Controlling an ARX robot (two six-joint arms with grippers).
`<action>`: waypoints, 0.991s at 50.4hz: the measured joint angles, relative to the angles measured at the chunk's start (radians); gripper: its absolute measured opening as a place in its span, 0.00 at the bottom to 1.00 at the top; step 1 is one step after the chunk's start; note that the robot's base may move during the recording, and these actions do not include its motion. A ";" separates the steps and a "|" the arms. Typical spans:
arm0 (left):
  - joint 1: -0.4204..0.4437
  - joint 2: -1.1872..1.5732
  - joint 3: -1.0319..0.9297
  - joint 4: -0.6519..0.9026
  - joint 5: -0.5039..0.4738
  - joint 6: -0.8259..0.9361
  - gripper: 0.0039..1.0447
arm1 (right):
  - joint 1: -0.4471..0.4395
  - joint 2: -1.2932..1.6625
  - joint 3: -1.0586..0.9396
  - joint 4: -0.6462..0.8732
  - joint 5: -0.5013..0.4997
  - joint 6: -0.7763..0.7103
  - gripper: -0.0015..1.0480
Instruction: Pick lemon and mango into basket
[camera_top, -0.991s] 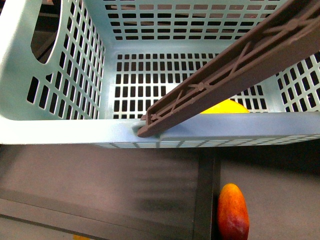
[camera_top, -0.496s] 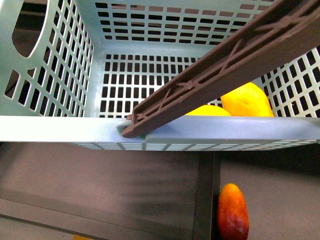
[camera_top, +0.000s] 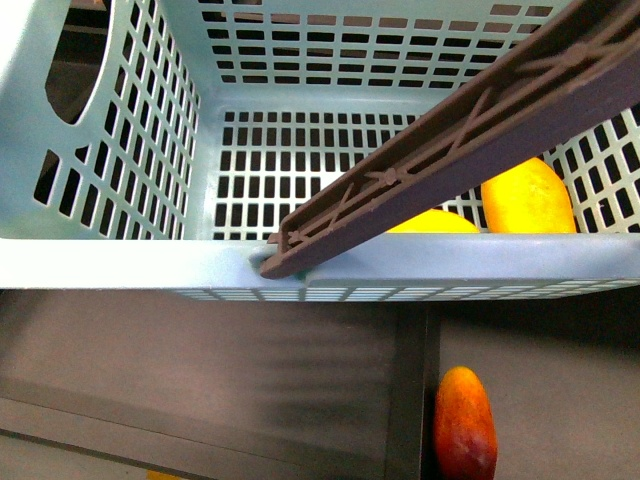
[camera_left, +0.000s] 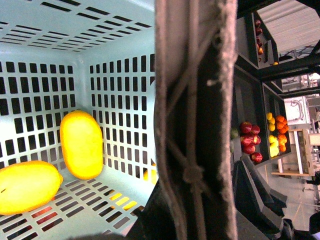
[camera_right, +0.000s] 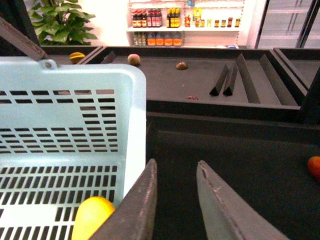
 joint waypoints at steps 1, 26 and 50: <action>0.000 0.000 0.000 0.000 0.000 0.000 0.04 | 0.000 -0.009 -0.010 0.000 0.000 0.000 0.22; 0.000 0.000 0.000 0.000 -0.002 0.000 0.04 | -0.001 -0.238 -0.153 -0.080 0.000 -0.006 0.02; 0.000 0.000 0.000 0.000 -0.005 0.000 0.04 | -0.001 -0.406 -0.209 -0.168 0.000 -0.007 0.02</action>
